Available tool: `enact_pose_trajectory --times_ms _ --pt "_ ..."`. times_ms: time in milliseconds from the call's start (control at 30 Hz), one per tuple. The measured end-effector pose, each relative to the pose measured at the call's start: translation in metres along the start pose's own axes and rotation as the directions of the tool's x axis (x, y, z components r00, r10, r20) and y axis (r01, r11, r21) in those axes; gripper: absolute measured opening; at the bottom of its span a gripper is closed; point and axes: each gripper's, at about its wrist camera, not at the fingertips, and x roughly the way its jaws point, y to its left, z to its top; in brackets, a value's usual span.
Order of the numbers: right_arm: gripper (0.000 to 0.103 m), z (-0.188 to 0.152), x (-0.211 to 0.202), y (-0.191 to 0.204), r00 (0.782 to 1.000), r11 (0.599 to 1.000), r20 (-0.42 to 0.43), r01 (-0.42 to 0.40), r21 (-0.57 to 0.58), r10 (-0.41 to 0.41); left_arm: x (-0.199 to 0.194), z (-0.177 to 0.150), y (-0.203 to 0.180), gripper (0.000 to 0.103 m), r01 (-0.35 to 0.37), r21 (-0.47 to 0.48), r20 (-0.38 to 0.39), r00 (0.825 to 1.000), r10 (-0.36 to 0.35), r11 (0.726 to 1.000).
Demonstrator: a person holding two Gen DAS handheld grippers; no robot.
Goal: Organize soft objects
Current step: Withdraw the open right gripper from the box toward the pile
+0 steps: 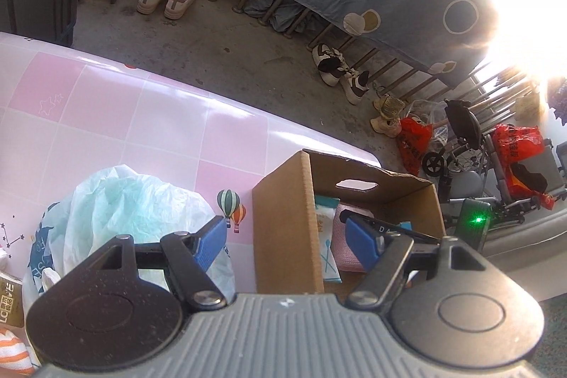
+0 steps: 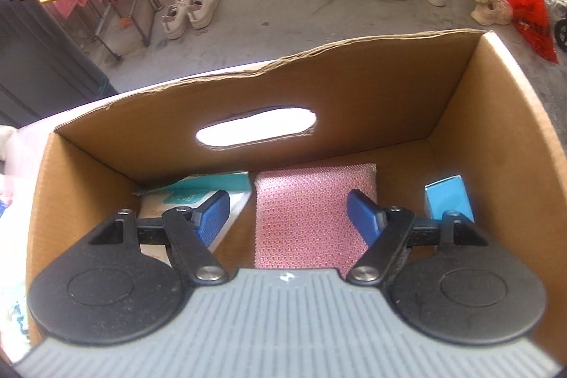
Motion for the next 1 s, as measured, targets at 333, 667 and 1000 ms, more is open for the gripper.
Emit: enact_pose_trajectory --times_ms 333,667,1000 --pt "0.070 -0.011 -0.076 0.008 0.992 0.994 0.113 -0.038 -0.098 0.049 -0.008 -0.009 -0.002 0.075 0.025 -0.004 -0.001 1.000 -0.025 1.000" --pt "0.062 -0.031 -0.079 -0.008 0.961 0.930 0.096 0.274 -0.246 -0.258 -0.006 -0.013 -0.007 0.075 0.031 -0.004 -0.014 0.999 -0.031 0.999" --pt "0.035 -0.044 -0.033 -0.012 0.960 0.927 0.045 0.279 -0.250 -0.277 -0.005 -0.009 0.001 0.075 0.009 -0.019 -0.012 1.000 -0.009 1.000"
